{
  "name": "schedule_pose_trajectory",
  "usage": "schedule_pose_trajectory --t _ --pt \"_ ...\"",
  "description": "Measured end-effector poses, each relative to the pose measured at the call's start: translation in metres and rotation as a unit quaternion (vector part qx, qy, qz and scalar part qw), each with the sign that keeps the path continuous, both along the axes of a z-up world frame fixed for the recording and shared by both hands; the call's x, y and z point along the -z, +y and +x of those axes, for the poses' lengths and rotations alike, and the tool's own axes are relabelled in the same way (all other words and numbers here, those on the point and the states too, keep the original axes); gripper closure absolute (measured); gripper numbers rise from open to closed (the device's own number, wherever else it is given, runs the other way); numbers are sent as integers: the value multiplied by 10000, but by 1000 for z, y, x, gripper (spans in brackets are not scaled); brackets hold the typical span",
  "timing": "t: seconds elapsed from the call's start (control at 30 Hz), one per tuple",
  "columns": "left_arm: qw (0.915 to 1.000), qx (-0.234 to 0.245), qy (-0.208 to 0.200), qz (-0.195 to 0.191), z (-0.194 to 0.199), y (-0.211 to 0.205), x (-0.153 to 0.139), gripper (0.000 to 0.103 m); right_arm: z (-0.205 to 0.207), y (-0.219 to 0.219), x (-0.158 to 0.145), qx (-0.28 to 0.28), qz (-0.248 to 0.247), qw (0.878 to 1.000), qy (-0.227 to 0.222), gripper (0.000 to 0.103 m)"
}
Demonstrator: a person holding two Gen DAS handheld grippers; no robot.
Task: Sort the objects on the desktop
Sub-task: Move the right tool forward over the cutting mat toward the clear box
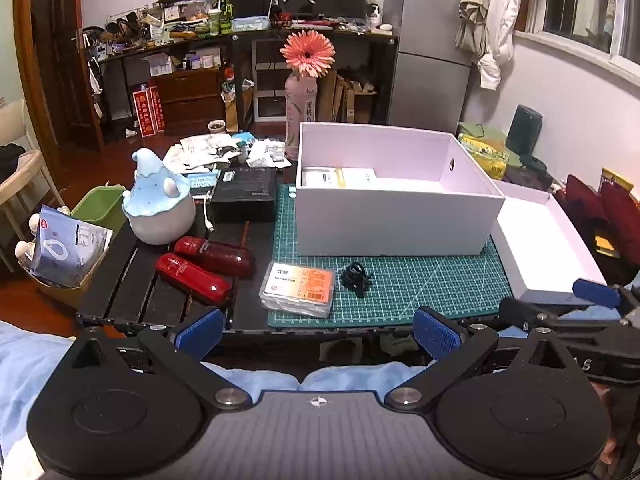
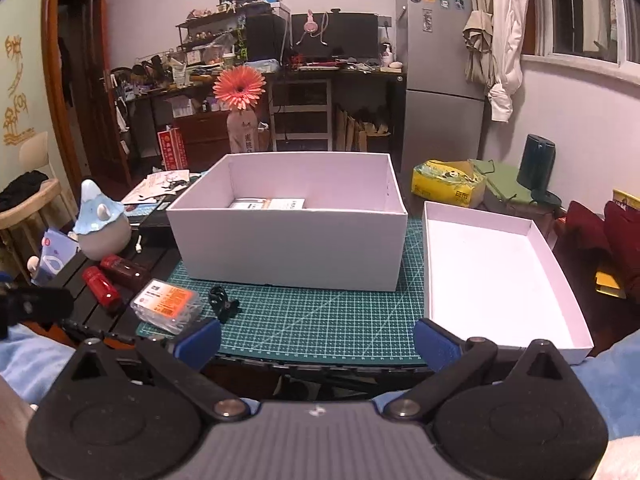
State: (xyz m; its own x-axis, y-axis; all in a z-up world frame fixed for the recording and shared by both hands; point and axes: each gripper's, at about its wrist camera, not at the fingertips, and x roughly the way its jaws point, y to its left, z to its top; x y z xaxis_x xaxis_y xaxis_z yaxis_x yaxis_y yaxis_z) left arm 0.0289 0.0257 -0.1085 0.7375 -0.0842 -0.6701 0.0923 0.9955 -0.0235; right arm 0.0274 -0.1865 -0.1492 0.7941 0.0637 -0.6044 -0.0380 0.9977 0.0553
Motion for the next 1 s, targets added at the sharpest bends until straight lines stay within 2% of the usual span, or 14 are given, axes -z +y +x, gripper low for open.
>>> schedule_pose_trajectory --t 0.23,0.47,0.77,1.0 --pt "9998 -91 -184 21 2 17 -13 0 5 -7 6 60 322 9992 218 0" --pt "9993 -259 -265 36 5 39 -20 0 8 -2 7 -144 277 9988 373 1" --pt "9988 -321 -339 166 -1 57 -26 0 7 5 7 -375 291 9985 283 1" --pt "9981 -431 -387 230 -4 69 -23 0 9 0 8 -348 512 9976 319 1"
